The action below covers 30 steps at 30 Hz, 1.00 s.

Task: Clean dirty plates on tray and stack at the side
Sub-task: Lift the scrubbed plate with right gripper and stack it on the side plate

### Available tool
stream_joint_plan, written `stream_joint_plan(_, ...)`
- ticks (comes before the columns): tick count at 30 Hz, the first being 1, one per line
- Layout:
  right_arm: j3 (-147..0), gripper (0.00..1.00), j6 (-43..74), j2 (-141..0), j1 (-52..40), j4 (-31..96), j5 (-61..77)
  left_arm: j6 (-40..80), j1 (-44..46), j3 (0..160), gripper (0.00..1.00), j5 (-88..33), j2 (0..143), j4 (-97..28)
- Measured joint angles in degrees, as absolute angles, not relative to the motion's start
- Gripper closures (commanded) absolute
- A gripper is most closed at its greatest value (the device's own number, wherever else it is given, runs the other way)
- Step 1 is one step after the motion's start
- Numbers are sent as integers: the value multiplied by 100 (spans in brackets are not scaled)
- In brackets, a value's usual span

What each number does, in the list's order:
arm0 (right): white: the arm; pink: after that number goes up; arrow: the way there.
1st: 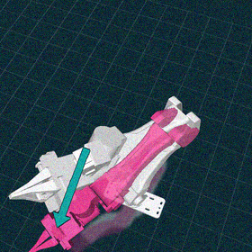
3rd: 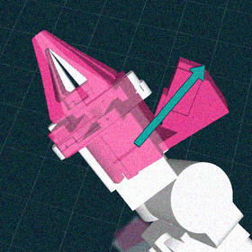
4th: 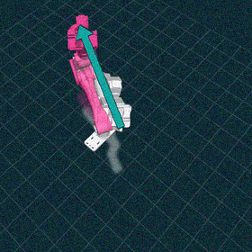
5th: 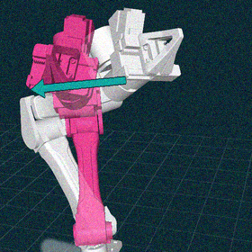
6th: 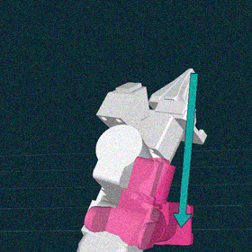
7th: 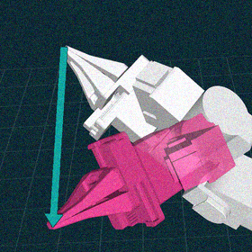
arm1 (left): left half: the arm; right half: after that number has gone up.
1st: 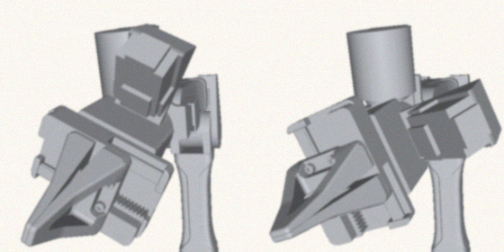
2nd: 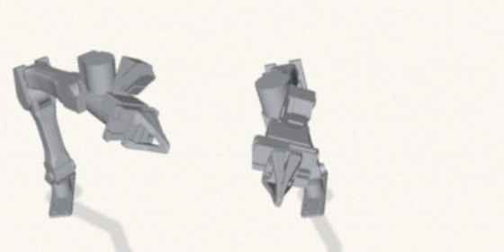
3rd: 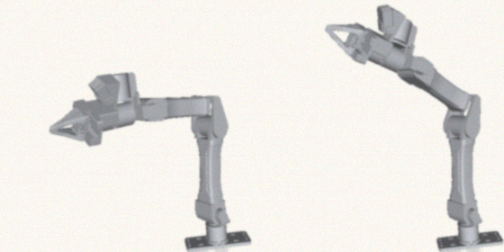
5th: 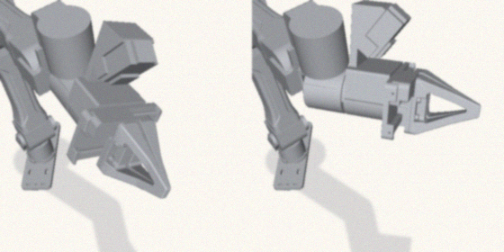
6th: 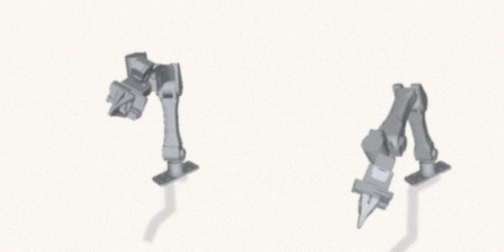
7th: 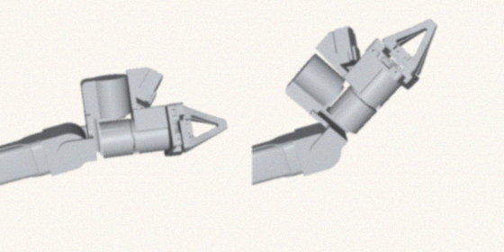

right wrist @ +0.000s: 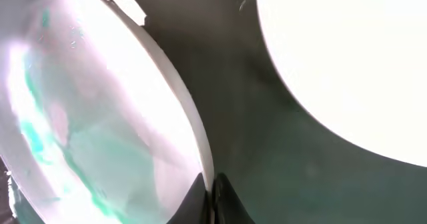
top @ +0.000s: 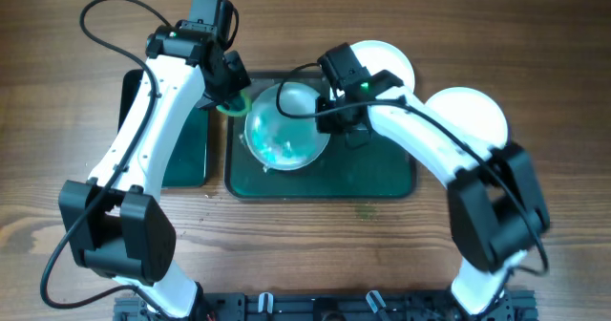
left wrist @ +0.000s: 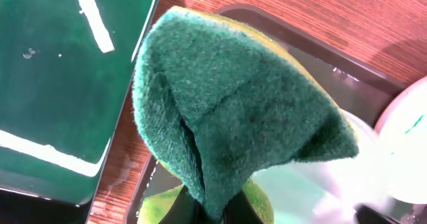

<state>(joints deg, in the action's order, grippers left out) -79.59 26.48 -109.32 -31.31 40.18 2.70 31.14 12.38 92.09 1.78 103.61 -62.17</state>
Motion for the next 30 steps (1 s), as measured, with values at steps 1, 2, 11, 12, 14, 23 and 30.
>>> stream_joint_plan(1, -7959, 95, 2589, -10768, -3210, 4115, -54, 3114, 1238, 9212, 96, 172, 10361, -6217)
stream_joint_plan(2, -7959, 96, 2534, -10613, -3317, 4222, -401, 3114, 1243, 9209, 96, 161, 10361, -6217)
stream_joint_plan(11, -7959, 96, 2364, -10204, -4340, 4912, -3389, 3114, 1243, 9209, 96, 156, 10361, -6217)
stream_joint_plan(12, -7959, 96, 2366, -10180, -4427, 4943, -3651, 3114, 1243, 9209, 96, 156, 10361, -6217)
stream_joint_plan(14, -7959, 96, 2364, -10110, -4641, 5019, -4246, 3114, 1243, 9209, 96, 156, 10361, -6217)
stream_joint_plan(23, -7959, 96, 2213, -9845, -5489, 5107, -6333, 3114, 1243, 9209, 96, 156, 10361, -6219)
stream_joint_plan(30, -7959, 96, 2112, -9832, -5852, 5107, -7568, 3114, 1243, 9209, 96, 156, 10361, -6217)
